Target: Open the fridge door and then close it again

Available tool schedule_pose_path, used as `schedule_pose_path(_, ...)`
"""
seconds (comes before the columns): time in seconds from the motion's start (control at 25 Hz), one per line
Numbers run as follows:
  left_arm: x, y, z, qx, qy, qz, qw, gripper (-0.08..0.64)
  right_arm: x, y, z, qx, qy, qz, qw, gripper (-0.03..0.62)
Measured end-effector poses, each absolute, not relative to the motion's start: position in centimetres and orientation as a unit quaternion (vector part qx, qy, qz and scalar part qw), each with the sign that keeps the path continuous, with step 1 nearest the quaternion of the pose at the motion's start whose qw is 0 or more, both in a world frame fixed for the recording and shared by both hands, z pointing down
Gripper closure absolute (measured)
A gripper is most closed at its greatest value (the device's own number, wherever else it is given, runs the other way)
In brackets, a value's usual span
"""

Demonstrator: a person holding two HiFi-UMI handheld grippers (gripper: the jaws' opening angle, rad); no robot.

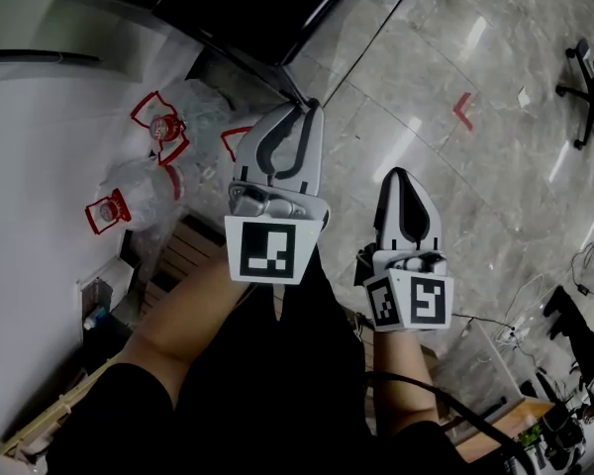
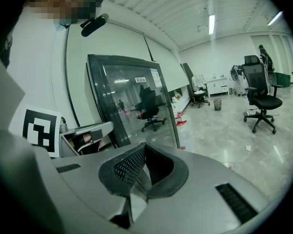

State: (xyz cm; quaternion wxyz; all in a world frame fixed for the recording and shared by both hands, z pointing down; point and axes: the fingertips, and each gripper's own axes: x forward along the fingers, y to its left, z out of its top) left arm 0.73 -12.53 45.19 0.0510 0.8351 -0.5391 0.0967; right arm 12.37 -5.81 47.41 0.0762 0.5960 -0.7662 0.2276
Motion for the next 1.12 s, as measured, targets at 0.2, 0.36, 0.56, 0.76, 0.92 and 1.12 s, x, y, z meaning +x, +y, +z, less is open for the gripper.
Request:
schedule_pose_path(0.2, 0.6, -12.6, 45.1, 0.834, -0.54, 0.101, 0.057, 0.527, 13.0, -5.3, 47.2, 0.603, -0.761, 0.226, 0.076, 0.577)
schedule_pose_path(0.36, 0.5, -12.6, 45.1, 0.824, -0.554, 0.109, 0.052, 0.527, 13.4, -5.1, 47.0, 0.608, -0.758, 0.223, 0.074, 0.577)
schedule_pose_path(0.56, 0.4, -12.6, 45.2, 0.812, -0.571, 0.107, 0.063, 0.526, 14.1, -5.0, 46.8, 0.613, -0.756, 0.217, 0.075, 0.577)
schedule_pose_path(0.76, 0.4, -12.6, 45.1, 0.804, -0.582, 0.096, 0.075, 0.526, 14.7, -4.8, 46.6, 0.615, -0.755, 0.215, 0.074, 0.577)
schedule_pose_path(0.92, 1.0, -12.4, 44.8, 0.809, -0.577, 0.097, 0.058, 0.526, 14.9, -4.5, 46.6, 0.615, -0.756, 0.213, 0.073, 0.577)
schedule_pose_path(1.12, 7.0, -9.4, 45.4, 0.841, -0.524, 0.129, 0.041, 0.528, 16.3, -4.4, 46.4, 0.627, -0.746, 0.211, 0.075, 0.577)
